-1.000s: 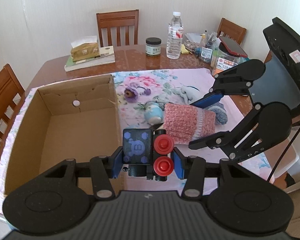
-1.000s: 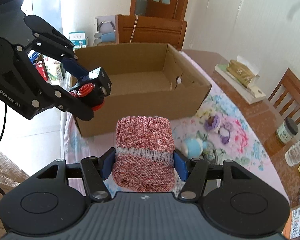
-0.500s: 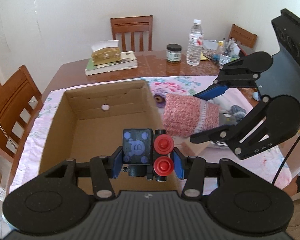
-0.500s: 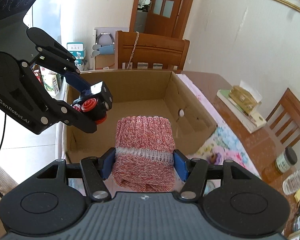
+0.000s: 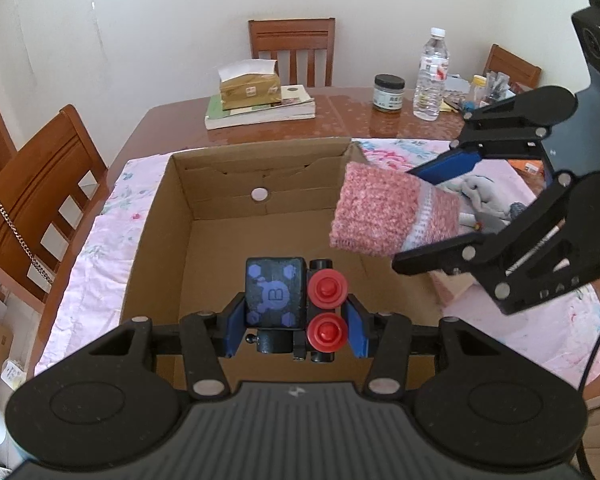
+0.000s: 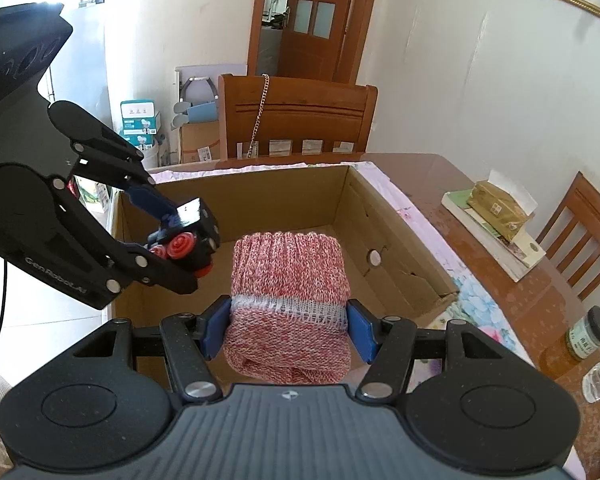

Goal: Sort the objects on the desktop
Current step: 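Carry the toy car and pink sock into the box and release both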

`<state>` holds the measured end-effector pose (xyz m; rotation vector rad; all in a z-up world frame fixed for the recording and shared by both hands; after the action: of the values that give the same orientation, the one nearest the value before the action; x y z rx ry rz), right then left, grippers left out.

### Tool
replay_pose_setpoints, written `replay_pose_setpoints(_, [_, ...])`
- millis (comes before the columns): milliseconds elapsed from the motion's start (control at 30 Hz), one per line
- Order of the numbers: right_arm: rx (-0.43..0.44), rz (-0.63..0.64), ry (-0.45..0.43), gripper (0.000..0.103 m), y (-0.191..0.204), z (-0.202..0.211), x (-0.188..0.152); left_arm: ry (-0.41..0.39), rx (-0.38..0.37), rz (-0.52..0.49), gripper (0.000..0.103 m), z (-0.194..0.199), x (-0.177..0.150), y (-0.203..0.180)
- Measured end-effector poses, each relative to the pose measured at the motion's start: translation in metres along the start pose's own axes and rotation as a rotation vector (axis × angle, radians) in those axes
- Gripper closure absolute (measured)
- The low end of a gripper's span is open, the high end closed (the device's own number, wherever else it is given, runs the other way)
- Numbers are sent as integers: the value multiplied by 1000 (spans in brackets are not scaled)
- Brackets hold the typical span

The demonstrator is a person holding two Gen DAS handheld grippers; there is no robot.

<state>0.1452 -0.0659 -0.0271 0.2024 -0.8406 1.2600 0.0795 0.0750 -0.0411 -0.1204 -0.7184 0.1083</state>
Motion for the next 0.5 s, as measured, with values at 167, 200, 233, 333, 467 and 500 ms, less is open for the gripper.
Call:
replay_pose_setpoints(167, [7,4,19,37,3,-14,5,5,10,1,54,-8,3,7])
replay_pose_setpoints(200, [8,2,20,37,3,-16,6,7,10,4,54,-9,3,9])
replay_pose_setpoints(233, [11,-2,21,37,3,-18,7,9,12,6,54,-11,3,11])
replay_pose_setpoints(333, [12,-4,26,37,3,-23,9,15,21,13,53,-15,3,14])
replay_pose_setpoints(467, [15,-7,35,37,5,-26,9,16,57,16,44,-18,4,17])
replay_pose_setpoints(500, [15,-8,37,37,5,-27,9,11,70,6,37,-18,4,17])
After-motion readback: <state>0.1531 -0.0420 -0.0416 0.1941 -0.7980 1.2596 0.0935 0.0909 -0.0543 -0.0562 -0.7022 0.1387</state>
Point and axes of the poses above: each gripper's, at about its wrist camera, not at the fingertips, and z roughly against the way its jaws point, y to its left, x to its top, the point moved 3 cm from there along -z, roughly the way its jaws point, and after that the axes turned 15 degrees about z, right-handed, at the moved point
